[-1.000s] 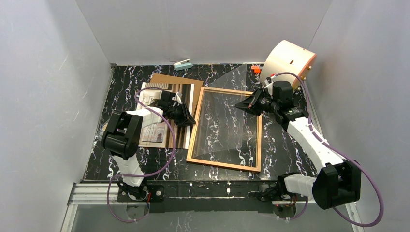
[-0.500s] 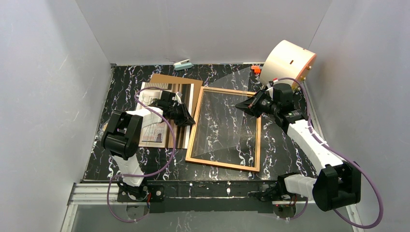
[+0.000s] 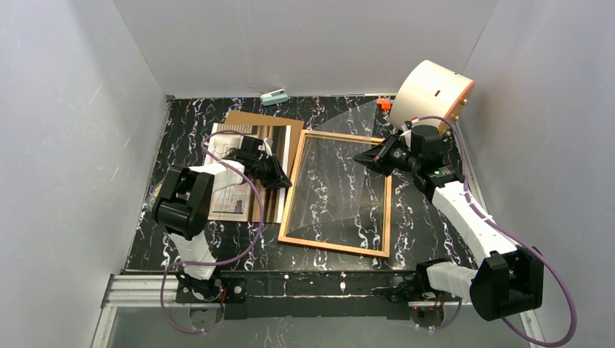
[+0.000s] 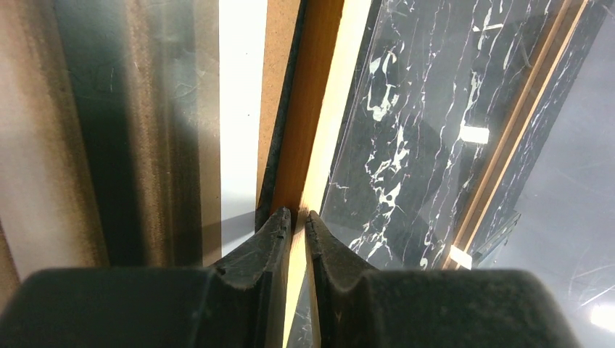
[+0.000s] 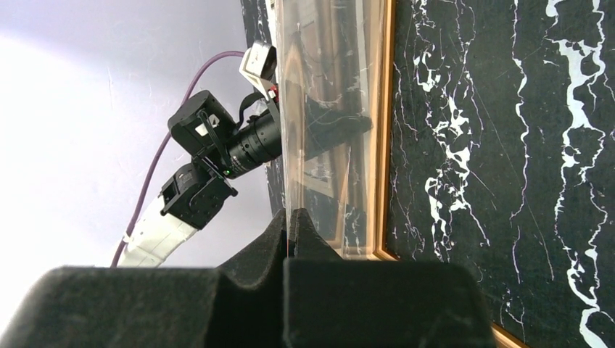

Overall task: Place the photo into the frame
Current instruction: Place the photo frame item in the photo frame.

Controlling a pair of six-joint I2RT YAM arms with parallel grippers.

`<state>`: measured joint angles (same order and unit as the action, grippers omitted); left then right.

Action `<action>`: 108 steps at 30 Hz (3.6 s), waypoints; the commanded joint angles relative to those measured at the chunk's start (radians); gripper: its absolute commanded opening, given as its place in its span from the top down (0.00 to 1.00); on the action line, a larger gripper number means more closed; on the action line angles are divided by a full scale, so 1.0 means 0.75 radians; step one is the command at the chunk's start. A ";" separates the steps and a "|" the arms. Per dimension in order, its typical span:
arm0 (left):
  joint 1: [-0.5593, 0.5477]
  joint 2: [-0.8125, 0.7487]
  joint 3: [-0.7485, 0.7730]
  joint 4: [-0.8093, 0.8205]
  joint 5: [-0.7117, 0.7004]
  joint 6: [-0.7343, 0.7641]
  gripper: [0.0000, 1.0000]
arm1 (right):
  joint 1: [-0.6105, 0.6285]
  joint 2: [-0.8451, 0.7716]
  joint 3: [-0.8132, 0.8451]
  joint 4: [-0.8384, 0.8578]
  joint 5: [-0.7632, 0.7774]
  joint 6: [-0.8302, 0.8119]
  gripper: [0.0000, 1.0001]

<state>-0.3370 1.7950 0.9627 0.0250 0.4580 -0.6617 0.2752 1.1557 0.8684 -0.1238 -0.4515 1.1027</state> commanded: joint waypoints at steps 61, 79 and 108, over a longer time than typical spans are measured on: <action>-0.016 0.002 0.057 -0.074 -0.023 0.023 0.89 | -0.013 -0.099 -0.350 0.358 -0.062 -0.075 0.81; -0.017 0.030 0.067 -0.084 -0.010 0.036 0.89 | -0.071 -0.063 -0.558 0.662 -0.241 -0.200 0.85; -0.018 0.087 0.112 -0.113 -0.003 0.065 0.89 | -0.259 0.141 -0.539 0.817 -0.652 -0.177 0.98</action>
<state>-0.3416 1.8297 1.0229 -0.0299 0.4564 -0.6353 0.0845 1.2430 0.4305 0.4461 -0.8417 0.9646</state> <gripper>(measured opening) 0.109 0.058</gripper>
